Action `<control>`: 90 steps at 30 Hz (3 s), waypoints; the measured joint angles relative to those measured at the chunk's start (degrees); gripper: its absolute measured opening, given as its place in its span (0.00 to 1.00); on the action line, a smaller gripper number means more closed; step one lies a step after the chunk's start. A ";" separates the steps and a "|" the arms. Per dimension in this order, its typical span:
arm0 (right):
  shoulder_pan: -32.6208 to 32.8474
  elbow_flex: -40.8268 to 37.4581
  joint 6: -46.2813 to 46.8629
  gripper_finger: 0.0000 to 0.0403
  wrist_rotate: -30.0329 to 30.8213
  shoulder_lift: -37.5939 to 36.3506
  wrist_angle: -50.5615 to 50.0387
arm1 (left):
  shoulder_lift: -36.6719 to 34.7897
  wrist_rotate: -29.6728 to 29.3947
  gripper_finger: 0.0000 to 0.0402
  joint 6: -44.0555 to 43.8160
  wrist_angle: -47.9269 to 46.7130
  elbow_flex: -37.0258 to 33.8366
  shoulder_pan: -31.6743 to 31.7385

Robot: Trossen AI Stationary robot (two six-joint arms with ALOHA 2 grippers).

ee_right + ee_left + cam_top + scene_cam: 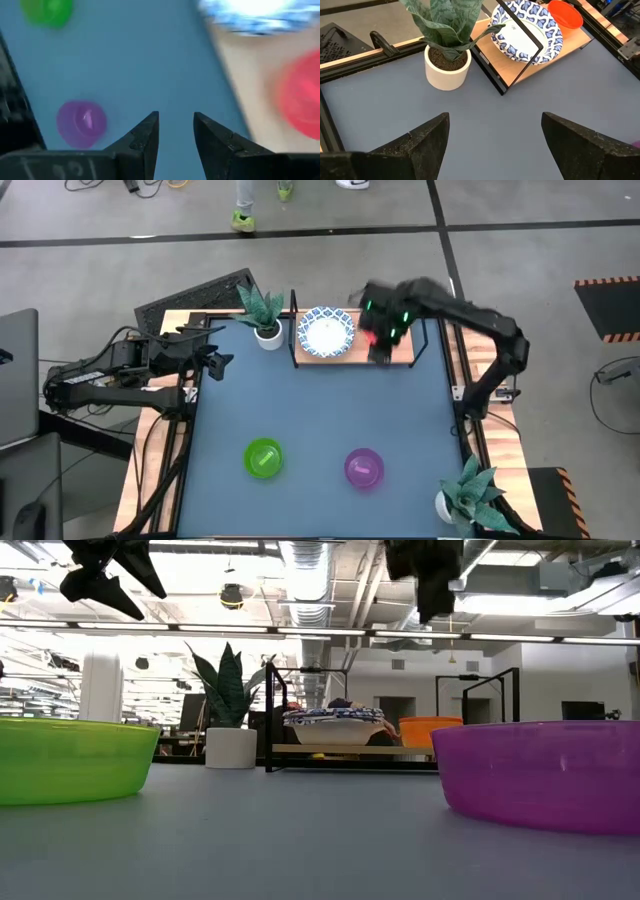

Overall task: Place and stack bowls onto a shelf
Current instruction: Stack the purple bowl on top of the orange bowl on the shelf

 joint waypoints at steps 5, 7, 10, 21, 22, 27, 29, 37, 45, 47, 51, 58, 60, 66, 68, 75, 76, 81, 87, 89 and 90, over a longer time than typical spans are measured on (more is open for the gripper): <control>16.65 -3.08 2.33 0.37 8.58 0.00 2.39 | -0.01 0.23 0.75 0.00 0.00 0.00 0.00; 21.93 -5.36 3.54 0.37 9.26 0.02 4.46 | 0.00 0.28 0.75 0.02 0.00 0.00 0.00; 27.68 -9.88 6.80 0.37 9.29 -0.02 9.70 | -0.02 0.28 0.75 0.07 0.00 0.00 0.00; 34.66 -28.06 18.58 0.37 8.39 0.04 32.05 | 0.00 0.31 0.75 3.26 0.00 0.00 0.00; 34.93 -29.48 19.22 0.37 8.33 0.04 33.58 | -0.02 0.37 0.75 3.28 0.00 0.00 0.00; 35.97 -34.49 21.39 0.37 8.18 1.61 38.26 | -0.01 1.41 0.75 3.52 -1.60 0.00 0.00; 36.42 -35.41 21.20 0.37 8.16 3.12 38.98 | -0.02 1.46 0.75 3.47 -2.15 0.00 -0.02; 37.15 -36.43 20.76 0.36 5.73 9.73 41.12 | -0.02 1.51 0.75 3.34 -3.43 0.00 -0.01; 36.89 -36.41 20.78 0.10 5.18 9.56 41.53 | 0.00 1.40 0.75 3.43 -3.45 0.00 0.00; 36.52 -36.41 20.51 0.05 5.15 8.19 41.58 | -0.01 1.38 0.75 3.45 -3.45 0.00 0.00; 34.38 -36.41 18.60 0.05 5.19 4.05 41.05 | -0.01 1.15 0.75 3.48 -3.45 0.00 0.00; 22.73 -34.85 10.86 0.05 5.36 -5.19 31.24 | -0.01 0.00 0.75 3.50 -3.43 0.00 0.00; 17.40 -32.59 7.07 0.05 5.54 -6.45 26.77 | -0.02 -0.09 0.75 3.50 -3.43 0.00 0.00; 1.46 -21.38 -8.31 0.05 9.82 -3.36 16.07 | 0.00 -0.84 0.75 2.78 -3.40 0.00 0.00; -3.17 -16.37 -12.59 0.05 10.14 -0.62 14.80 | -0.01 -1.27 0.75 2.32 -3.41 0.00 0.00; -16.50 -2.57 -24.41 0.05 13.24 7.55 10.50 | -0.02 -1.68 0.75 2.27 -3.41 0.00 0.00; -17.84 -1.71 -25.51 0.05 13.27 8.34 10.47 | 0.00 -1.68 0.75 2.27 -3.41 0.00 0.00; -23.93 -1.02 -29.22 0.05 13.19 10.66 10.55 | -0.02 -1.75 0.75 2.19 -3.41 0.00 0.00; -29.39 -1.07 -30.09 0.05 12.88 13.30 10.48 | 0.00 -2.82 0.75 2.16 -3.41 0.00 0.00; -30.45 -1.07 -30.31 0.05 12.80 14.20 10.39 | -0.02 -3.07 0.75 1.89 -3.41 0.00 0.00; -30.68 -1.07 -30.49 0.05 12.64 14.64 10.35 | -0.01 -3.08 0.75 1.68 -3.41 0.00 0.00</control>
